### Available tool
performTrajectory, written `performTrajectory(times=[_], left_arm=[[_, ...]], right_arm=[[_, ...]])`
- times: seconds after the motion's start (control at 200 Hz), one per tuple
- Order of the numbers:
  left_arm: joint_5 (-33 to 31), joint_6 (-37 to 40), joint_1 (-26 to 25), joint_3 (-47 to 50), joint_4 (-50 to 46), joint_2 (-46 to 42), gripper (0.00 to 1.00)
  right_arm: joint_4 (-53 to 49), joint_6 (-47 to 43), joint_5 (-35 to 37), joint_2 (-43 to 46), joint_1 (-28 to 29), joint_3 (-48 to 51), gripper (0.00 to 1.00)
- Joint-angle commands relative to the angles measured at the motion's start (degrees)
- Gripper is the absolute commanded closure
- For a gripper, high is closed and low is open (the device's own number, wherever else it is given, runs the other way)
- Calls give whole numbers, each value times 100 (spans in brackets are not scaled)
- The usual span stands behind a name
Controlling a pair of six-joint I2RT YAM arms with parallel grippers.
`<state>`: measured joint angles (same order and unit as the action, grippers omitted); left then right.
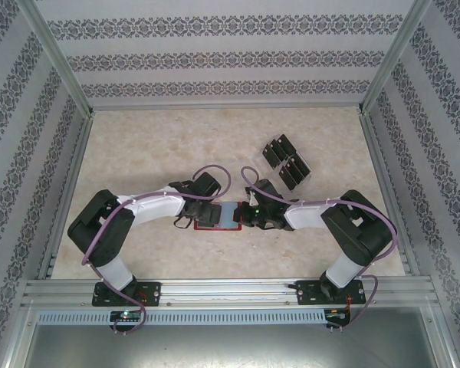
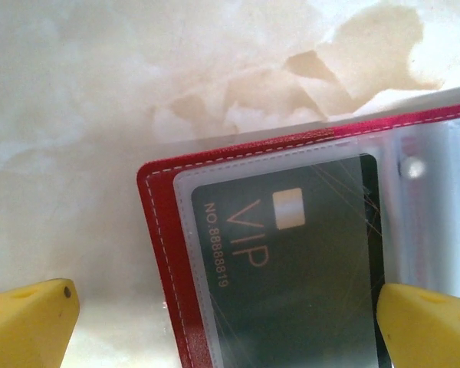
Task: Put the credit cards into the card holder
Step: Insert the credit card into the card slot.
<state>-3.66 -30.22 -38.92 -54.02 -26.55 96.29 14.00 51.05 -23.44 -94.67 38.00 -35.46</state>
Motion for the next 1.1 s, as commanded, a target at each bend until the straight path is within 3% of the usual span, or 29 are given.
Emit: performTrajectory(times=[0.0,0.25,0.35,0.47,0.565,0.789,1.094], left_arm=[[-221,65,125,124,-235,-146,0],[-38,139,135,29,-95,-459,0],[-17,119,176,-39,-132,-681,0],[85,86,307,22,-121,-925,0],[63,86,380,134,-184,-1048,0],[80,53,543,700,-60,-1295,0],[102,-16,561,1101,194,-1311,0]], right_arm=[[-322,-6,242,-209,-46,39,100],[-448,-126,73,-70,-64,-168,98],[-609,-208,34,219,-73,-313,88],[-1058,-326,146,676,-75,-501,70],[-1504,-393,327,987,-74,-615,64],[-2505,-456,1071,1333,226,-760,63],[-2406,-61,1320,1055,773,-708,63]])
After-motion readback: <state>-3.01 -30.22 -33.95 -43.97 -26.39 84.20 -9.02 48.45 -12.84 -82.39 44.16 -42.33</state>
